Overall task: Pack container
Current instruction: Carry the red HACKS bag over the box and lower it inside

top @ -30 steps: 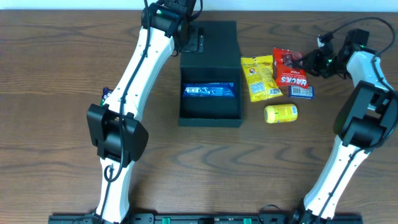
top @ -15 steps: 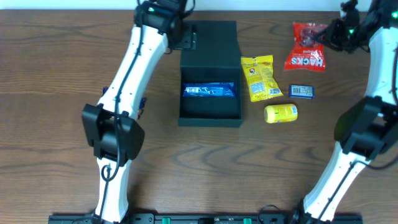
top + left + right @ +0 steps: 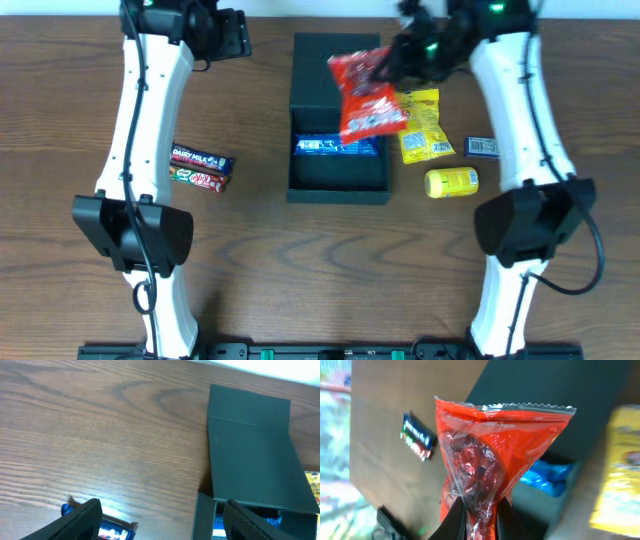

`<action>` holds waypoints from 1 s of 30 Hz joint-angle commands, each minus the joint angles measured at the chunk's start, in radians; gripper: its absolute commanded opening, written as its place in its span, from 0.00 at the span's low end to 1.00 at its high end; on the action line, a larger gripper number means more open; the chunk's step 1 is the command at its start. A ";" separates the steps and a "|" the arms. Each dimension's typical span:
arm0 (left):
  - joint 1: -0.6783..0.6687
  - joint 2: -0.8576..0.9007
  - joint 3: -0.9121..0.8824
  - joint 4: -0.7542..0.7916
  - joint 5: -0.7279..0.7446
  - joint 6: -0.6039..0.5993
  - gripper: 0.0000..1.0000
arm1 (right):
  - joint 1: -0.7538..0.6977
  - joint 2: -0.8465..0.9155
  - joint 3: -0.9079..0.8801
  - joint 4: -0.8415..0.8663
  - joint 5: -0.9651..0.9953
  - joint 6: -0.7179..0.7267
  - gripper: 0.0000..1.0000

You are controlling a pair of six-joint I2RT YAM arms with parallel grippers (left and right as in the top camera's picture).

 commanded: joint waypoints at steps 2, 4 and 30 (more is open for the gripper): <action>0.008 -0.010 0.021 -0.008 0.026 0.029 0.78 | 0.029 -0.078 -0.183 0.060 0.033 0.015 0.02; 0.008 -0.010 0.021 -0.011 0.026 0.033 0.78 | 0.020 -0.132 -0.278 0.125 0.023 0.041 0.02; 0.008 -0.010 0.021 -0.033 0.026 0.051 0.79 | 0.261 -0.161 -0.635 0.500 0.079 0.370 0.02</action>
